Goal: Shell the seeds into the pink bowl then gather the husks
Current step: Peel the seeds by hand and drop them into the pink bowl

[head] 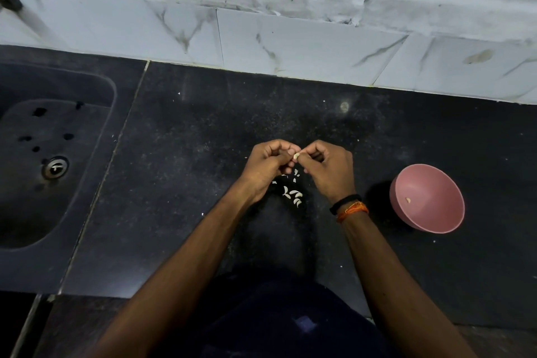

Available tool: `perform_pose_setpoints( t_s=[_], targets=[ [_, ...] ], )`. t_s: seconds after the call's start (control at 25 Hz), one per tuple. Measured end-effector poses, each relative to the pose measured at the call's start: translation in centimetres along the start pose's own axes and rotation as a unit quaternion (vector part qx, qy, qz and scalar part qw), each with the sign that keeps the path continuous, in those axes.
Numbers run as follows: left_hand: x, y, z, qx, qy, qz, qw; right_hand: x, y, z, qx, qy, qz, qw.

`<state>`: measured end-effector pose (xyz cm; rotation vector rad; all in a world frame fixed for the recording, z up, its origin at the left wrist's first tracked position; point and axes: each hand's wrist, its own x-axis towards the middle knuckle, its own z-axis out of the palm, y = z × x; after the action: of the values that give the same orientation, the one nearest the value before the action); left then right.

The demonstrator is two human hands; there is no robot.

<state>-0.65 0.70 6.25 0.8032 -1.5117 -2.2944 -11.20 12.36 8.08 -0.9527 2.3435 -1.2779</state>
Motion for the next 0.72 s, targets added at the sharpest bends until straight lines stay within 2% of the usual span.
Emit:
perform_pose_setpoints(
  t_s=[0.16, 0.36, 0.56, 0.72],
  targets=[
    [-0.34, -0.10, -0.22, -0.031, -0.012, -0.006, 0.999, 0.06, 0.24, 0.12, -0.034, 0.014, 0.007, 0.999],
    [-0.37, -0.22, 0.05, -0.036, 0.020, 0.007, 0.999, -0.05, 0.32, -0.01, -0.018, -0.005, -0.019, 1.000],
    [-0.12, 0.21, 0.01, -0.103, 0.013, -0.063, 0.993, 0.16, 0.25, -0.35, 0.021, -0.030, -0.015, 0.999],
    [0.19, 0.62, -0.16, -0.173, 0.007, -0.144, 0.974, 0.04, 0.30, -0.37, 0.074, -0.046, 0.011, 0.996]
  ],
)
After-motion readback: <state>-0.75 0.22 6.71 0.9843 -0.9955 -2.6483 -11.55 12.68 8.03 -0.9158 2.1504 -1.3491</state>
